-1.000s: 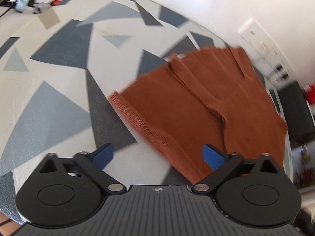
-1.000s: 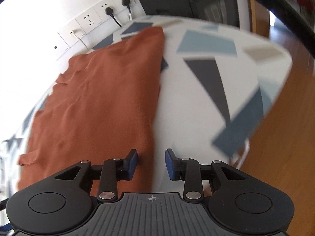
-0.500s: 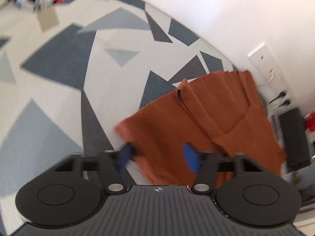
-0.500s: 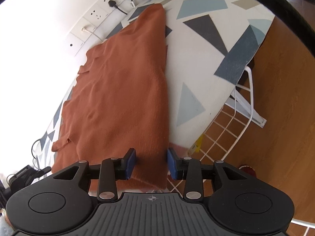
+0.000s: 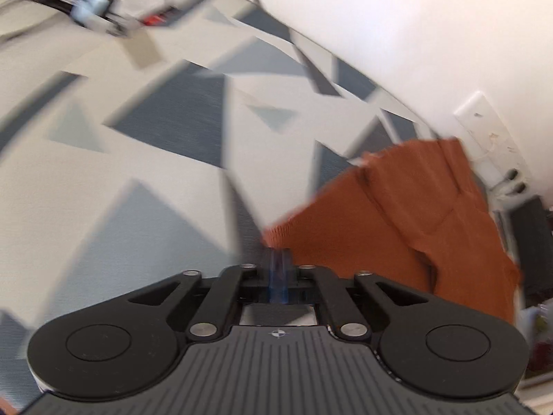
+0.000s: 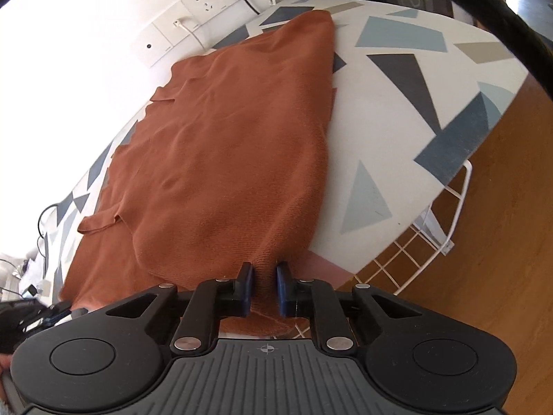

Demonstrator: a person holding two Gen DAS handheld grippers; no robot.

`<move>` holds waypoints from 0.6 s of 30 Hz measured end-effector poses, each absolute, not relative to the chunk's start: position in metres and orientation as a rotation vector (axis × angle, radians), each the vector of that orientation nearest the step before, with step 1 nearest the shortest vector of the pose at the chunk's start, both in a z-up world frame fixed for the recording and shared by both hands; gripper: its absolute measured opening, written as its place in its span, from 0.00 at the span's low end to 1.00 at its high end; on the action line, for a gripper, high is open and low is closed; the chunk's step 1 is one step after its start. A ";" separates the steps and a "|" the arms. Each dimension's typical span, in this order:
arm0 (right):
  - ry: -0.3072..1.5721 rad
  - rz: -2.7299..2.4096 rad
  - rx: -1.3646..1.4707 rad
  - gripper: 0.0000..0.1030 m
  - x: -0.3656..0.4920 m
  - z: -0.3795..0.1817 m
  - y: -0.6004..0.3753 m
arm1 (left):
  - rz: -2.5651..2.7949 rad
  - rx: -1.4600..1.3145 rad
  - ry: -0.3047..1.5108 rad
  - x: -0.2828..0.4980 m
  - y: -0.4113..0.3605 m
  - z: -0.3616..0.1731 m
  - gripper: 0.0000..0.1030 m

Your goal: Fold clothes

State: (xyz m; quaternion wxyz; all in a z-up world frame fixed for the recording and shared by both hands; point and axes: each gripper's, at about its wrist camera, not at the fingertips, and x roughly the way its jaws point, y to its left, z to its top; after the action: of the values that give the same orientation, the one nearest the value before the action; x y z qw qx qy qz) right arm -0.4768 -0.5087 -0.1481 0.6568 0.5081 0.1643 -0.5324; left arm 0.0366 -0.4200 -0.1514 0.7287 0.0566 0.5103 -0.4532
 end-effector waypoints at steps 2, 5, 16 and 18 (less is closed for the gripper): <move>0.384 -1.198 1.142 0.12 -0.475 -0.147 -0.511 | -0.978 0.101 1.153 0.051 -0.403 -0.156 0.00; 0.399 -1.189 1.144 0.12 -0.474 -0.147 -0.513 | -1.040 0.036 1.237 0.066 -0.380 -0.159 0.00; 0.357 -1.177 1.208 0.19 -0.481 -0.153 -0.511 | -1.118 -0.151 1.331 0.035 -0.417 -0.167 0.61; 0.324 -1.180 1.233 0.24 -0.484 -0.156 -0.509 | -1.115 -0.172 1.320 0.032 -0.430 -0.170 0.63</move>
State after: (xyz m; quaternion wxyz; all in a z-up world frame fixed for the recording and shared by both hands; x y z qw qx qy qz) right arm -0.4835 -0.5089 -0.1557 0.6461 0.5417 0.1424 -0.5184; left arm 0.0317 -0.4296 -0.1700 0.6461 -0.0756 0.5803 -0.4900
